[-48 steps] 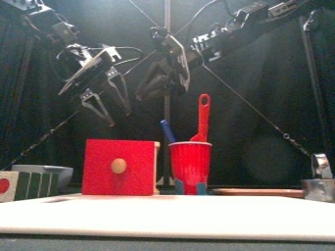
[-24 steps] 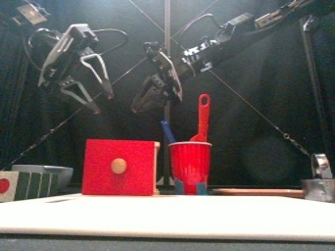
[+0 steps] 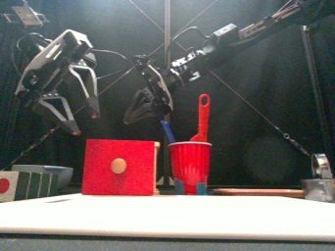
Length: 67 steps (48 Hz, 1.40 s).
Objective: Close drawer
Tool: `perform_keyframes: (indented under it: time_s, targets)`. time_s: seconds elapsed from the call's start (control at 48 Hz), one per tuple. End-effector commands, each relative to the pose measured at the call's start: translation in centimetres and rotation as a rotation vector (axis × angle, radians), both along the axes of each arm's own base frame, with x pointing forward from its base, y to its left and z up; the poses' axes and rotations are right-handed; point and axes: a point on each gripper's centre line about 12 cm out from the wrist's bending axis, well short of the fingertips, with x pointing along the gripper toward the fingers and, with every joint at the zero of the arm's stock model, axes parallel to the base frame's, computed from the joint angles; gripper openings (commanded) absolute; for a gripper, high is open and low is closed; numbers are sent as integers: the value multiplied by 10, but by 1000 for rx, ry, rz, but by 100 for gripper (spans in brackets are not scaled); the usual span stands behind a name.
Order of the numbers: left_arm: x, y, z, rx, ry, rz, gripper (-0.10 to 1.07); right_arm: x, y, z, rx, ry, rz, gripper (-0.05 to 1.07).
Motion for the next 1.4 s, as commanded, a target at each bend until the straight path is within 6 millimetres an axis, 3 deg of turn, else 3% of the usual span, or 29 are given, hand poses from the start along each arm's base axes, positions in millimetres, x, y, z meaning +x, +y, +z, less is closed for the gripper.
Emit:
perform_keyframes:
  time_s: [0.0,0.333,0.667,1.375]
  targets:
    - [7,-3,3,-21,-17,1,85,3,-7,21,-7,-44,-10,36]
    - [18,-7,-16,-68,22,63,53,2,-18,13,4,-21,-26,36]
    - [43,-10,-34,-88,45,157,53,2,-26,0,27,8,-40,36]
    - [50,20,-44,18,102,323,53,5,-28,-9,40,42,-29,36]
